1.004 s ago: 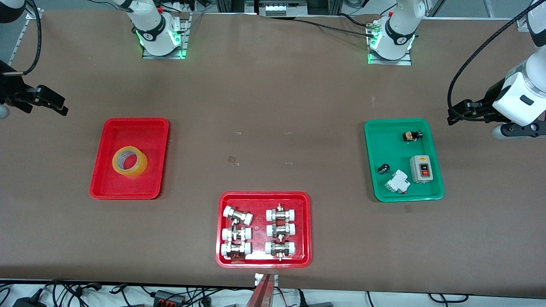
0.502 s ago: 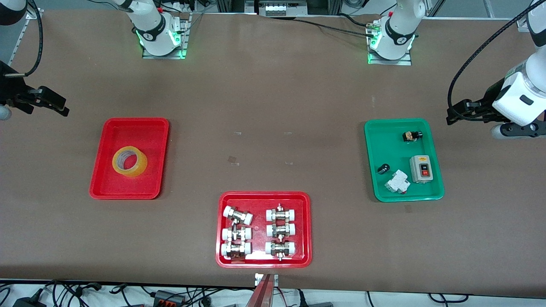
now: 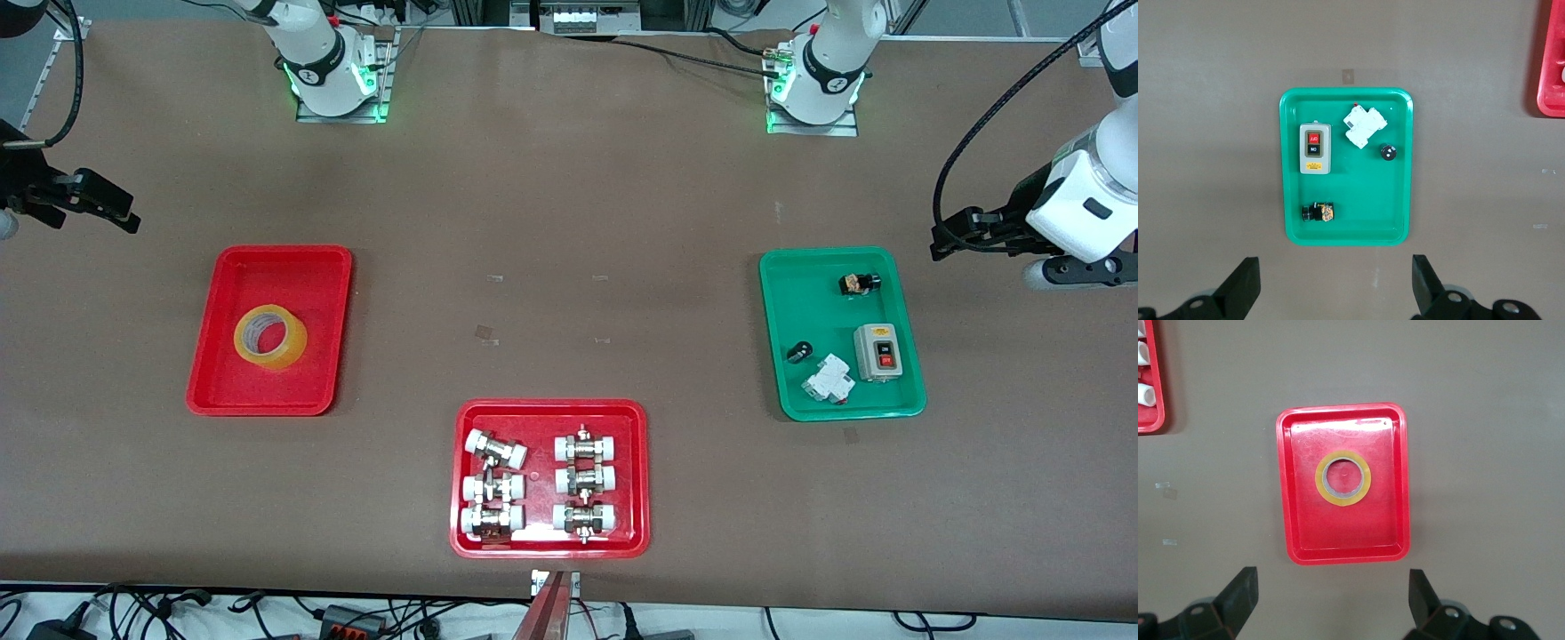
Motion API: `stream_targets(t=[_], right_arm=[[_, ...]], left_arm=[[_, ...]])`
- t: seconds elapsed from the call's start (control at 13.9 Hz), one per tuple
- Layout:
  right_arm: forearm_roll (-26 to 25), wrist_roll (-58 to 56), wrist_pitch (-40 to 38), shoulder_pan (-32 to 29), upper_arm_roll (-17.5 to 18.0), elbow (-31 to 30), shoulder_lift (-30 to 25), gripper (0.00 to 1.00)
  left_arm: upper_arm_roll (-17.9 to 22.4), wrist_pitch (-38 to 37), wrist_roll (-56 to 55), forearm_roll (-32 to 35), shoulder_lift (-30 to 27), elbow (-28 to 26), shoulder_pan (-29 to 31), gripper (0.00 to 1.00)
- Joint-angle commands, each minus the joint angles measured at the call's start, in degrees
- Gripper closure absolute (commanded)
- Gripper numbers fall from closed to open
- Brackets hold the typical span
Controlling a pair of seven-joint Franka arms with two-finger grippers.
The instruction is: Left arm passes tape to right arm into tray
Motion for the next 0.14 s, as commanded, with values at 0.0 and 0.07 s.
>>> stream_targets(t=[0.0, 0.07], right_arm=[[-0.07, -0.9, -0.29, -0.14, -0.01, -1.13, -1.41, 0.0], [-0.07, -0.9, -0.29, -0.14, -0.01, -1.13, -1.41, 0.0]], left_arm=[[0.11, -0.13, 0.87, -1.37, -0.89, -0.26, 0.4, 0.0], [0.11, -0.13, 0.87, -1.37, -0.8, -0.26, 0.4, 0.0]])
